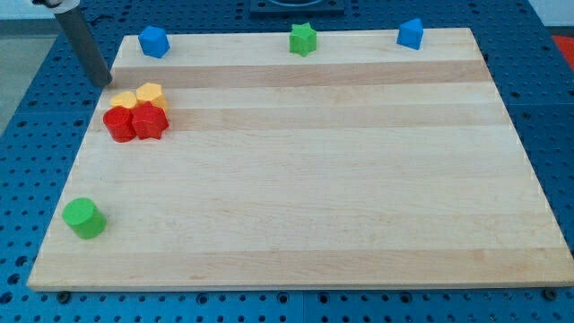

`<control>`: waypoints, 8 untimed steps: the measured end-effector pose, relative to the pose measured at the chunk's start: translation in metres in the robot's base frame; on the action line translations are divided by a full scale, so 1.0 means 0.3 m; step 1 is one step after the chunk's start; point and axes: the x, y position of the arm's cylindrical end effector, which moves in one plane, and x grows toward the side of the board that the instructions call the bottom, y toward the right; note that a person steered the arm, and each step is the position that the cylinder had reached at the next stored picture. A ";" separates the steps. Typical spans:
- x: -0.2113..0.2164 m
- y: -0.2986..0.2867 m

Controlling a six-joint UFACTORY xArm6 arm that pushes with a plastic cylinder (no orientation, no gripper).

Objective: Move your arm to the bottom left

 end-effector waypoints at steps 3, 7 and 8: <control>-0.008 0.367; 0.519 0.745; 0.730 0.728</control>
